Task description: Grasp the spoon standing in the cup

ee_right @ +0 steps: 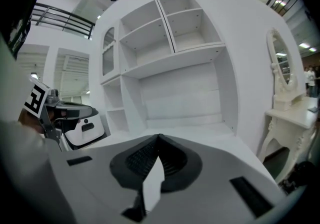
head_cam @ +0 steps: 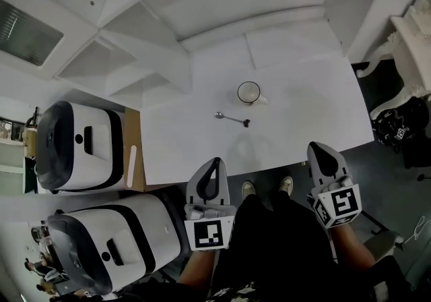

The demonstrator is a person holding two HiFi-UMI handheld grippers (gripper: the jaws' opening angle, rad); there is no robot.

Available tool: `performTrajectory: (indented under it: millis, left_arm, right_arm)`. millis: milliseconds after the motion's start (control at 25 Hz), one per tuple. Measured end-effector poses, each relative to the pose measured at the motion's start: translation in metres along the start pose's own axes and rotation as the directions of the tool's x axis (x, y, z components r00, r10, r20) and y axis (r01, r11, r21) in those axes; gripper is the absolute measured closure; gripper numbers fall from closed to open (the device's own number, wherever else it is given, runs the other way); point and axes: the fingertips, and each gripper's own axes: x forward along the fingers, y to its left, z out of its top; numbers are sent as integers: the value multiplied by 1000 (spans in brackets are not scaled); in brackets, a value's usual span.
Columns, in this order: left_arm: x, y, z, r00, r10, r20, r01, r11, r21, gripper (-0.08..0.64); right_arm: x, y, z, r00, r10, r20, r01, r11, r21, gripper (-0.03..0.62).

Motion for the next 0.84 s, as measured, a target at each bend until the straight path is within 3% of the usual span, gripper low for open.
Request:
performTrajectory:
  millis: [840]
  left_arm:
    - [-18,69,-2,994,-45,98,46,999,-14,551]
  right_arm:
    - [20,92,29,998,-11,62,13,999,-39,529]
